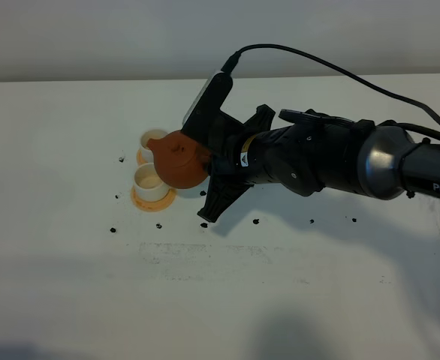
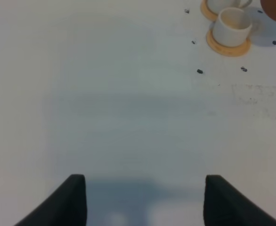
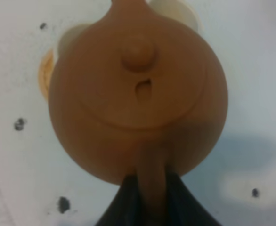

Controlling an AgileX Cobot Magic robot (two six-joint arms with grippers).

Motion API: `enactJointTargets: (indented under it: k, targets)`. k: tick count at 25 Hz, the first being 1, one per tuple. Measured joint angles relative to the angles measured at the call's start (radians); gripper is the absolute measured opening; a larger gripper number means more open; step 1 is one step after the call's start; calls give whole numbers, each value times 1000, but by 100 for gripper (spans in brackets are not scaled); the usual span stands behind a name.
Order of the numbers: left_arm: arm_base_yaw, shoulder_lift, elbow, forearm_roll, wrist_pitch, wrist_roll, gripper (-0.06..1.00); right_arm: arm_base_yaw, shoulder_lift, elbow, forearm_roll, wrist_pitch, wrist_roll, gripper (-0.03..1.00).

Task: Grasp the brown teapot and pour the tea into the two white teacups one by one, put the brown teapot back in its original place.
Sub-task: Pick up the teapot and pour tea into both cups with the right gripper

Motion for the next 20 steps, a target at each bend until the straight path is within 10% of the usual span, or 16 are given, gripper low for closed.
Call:
enactJointTargets:
  k: [20]
  targets:
    - [0, 0, 0, 0, 0, 0, 52, -8, 27, -45, -178, 18, 31, 11]
